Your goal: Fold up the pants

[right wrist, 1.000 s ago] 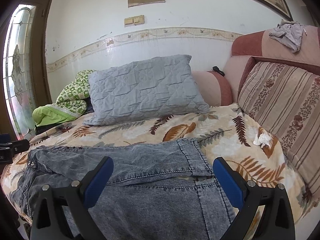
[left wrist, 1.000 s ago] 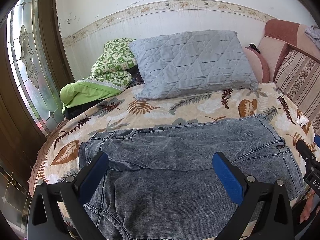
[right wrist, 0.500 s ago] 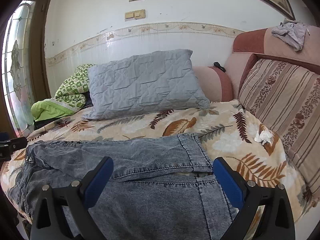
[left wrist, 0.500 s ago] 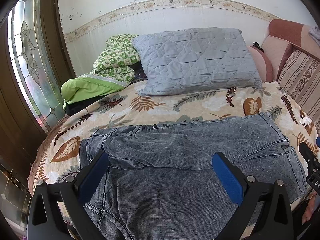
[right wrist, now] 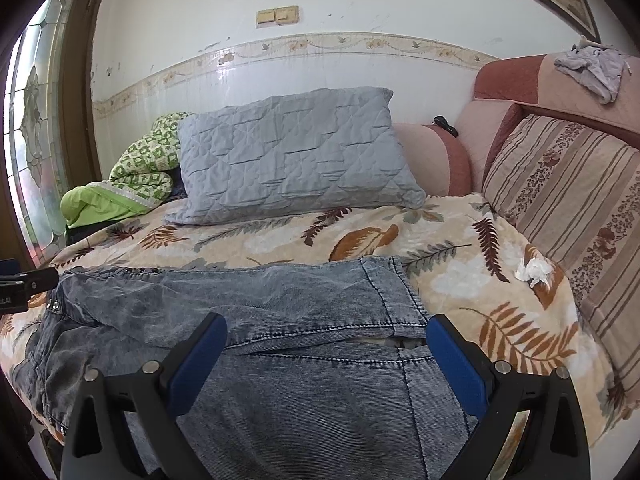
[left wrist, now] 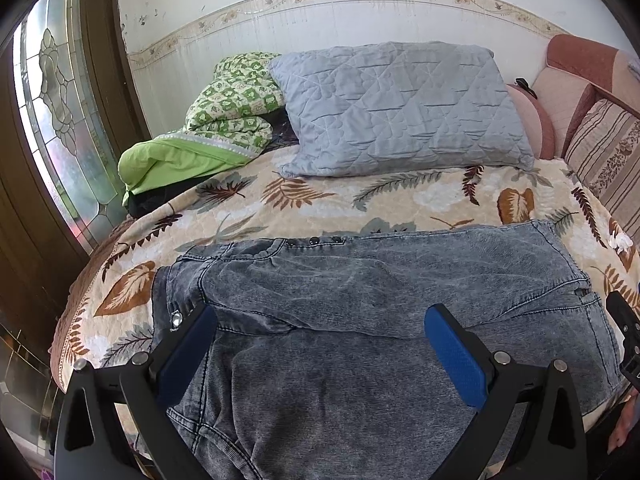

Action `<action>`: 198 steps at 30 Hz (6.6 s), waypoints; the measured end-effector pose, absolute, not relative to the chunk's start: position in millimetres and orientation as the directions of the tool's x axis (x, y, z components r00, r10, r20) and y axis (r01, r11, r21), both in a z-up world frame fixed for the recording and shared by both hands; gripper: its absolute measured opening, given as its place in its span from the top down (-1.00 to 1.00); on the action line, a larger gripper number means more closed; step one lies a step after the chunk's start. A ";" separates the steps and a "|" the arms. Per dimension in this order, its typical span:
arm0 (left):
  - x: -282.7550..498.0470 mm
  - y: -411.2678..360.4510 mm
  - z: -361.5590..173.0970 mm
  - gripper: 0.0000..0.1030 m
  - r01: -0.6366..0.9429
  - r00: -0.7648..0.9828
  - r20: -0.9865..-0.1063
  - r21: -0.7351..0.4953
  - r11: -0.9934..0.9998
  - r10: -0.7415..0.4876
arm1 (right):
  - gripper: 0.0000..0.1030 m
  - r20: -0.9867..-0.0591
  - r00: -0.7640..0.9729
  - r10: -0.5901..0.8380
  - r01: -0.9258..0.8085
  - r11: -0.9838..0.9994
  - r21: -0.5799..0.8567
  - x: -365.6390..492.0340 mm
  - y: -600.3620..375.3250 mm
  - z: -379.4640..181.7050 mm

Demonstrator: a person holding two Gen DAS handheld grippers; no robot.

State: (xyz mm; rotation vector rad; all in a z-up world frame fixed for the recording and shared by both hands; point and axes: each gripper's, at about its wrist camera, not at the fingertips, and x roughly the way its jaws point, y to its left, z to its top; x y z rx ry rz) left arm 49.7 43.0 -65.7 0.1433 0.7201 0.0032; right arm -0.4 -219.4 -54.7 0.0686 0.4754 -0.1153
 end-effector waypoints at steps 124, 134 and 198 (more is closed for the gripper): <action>107.3 271.1 -77.1 0.87 -0.011 0.554 -0.809 -0.243 0.970 -0.197 | 0.65 -0.622 0.758 0.195 0.127 0.892 0.434 53.2 -351.0 -54.5; 27.2 296.1 -140.6 0.69 0.004 0.408 -0.899 -0.170 0.985 -0.157 | 0.32 -0.795 0.545 0.268 0.066 0.931 0.359 -41.1 -353.8 -85.4; 67.5 223.3 -178.2 0.63 0.002 0.550 -0.833 -0.067 0.998 -0.057 | 0.64 -0.763 0.330 0.555 -0.232 0.832 0.505 167.0 -92.0 -109.7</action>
